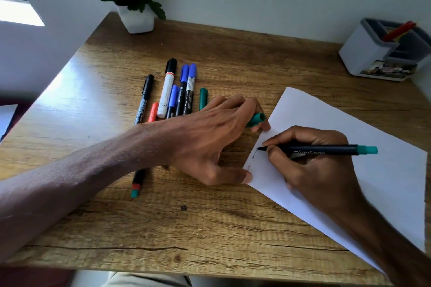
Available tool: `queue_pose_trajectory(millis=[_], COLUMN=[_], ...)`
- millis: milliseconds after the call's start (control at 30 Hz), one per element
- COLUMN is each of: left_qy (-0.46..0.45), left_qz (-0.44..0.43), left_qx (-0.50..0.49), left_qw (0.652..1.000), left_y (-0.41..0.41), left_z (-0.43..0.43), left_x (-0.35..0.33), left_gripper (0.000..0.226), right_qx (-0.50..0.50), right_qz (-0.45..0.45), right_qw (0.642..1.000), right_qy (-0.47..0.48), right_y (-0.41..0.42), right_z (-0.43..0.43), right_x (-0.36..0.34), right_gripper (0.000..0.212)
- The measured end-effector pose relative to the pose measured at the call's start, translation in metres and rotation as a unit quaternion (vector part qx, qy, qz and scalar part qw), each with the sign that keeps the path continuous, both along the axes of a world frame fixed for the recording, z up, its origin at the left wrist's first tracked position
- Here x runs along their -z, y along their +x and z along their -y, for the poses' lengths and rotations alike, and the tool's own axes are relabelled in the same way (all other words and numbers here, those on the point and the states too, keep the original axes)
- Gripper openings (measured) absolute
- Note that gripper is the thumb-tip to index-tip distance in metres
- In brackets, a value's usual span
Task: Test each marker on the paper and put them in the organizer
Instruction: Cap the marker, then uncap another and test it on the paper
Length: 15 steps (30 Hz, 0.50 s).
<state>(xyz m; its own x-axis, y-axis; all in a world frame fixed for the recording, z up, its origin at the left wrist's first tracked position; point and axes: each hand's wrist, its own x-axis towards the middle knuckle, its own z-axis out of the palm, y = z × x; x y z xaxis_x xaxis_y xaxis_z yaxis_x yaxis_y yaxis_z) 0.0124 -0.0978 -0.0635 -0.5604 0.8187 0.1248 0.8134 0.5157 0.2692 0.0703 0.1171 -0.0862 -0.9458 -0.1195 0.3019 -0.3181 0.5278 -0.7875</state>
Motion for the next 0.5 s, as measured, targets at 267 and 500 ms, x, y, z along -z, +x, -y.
queue_pose_trajectory(millis=[267, 500], left_qy=[-0.015, -0.018], left_qz=[0.006, 0.010], left_qx=[-0.007, -0.001], left_qw=[1.000, 1.000], left_y=[0.0001, 0.0002], left_z=[-0.0003, -0.0007], left_x=[0.0006, 0.0018], left_gripper=[0.084, 0.078], right_qx=[0.020, 0.038], right_qz=[0.020, -0.007], right_qw=[0.999, 0.995], right_qy=[-0.036, -0.092], right_y=[0.0001, -0.0017], right_z=[0.0011, -0.0029], right_x=[-0.0009, -0.0017], right_gripper=[0.011, 0.014])
